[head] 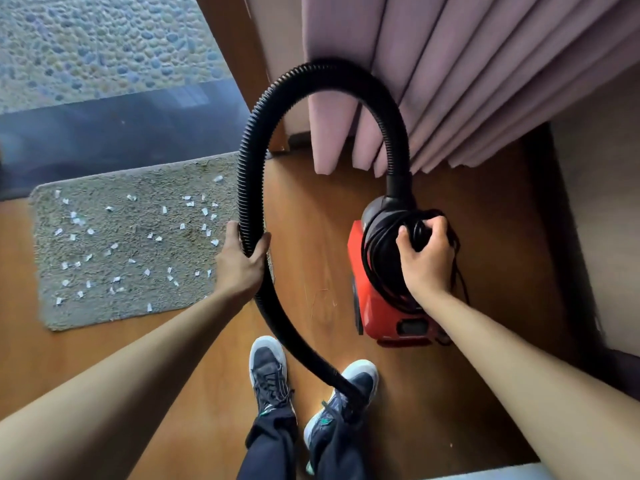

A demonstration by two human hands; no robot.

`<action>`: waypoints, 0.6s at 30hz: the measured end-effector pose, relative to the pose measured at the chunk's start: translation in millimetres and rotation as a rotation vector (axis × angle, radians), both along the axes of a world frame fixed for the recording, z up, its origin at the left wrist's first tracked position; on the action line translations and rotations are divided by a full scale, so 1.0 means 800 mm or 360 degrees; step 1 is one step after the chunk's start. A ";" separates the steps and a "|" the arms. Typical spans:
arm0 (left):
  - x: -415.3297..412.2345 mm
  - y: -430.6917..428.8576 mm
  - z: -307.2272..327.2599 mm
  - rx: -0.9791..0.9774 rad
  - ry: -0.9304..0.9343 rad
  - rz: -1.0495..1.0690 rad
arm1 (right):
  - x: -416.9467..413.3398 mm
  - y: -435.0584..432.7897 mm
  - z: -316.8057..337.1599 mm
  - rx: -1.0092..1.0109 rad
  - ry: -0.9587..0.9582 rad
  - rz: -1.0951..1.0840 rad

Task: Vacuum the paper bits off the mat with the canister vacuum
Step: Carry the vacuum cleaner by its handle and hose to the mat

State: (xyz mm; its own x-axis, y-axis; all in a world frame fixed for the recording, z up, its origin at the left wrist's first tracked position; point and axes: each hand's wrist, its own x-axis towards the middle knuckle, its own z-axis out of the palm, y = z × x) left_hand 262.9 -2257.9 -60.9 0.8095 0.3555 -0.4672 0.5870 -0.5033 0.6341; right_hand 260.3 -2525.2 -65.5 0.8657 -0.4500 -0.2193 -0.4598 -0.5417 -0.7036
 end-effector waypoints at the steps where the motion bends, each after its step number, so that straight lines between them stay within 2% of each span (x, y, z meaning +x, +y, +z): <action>1: 0.002 -0.002 -0.011 0.0000 0.0002 0.0006 | 0.000 0.000 -0.011 -0.0003 0.0005 -0.0009; 18: 0.054 -0.001 -0.121 0.0019 -0.0008 -0.0042 | 0.025 0.008 -0.110 -0.0024 0.0087 0.0017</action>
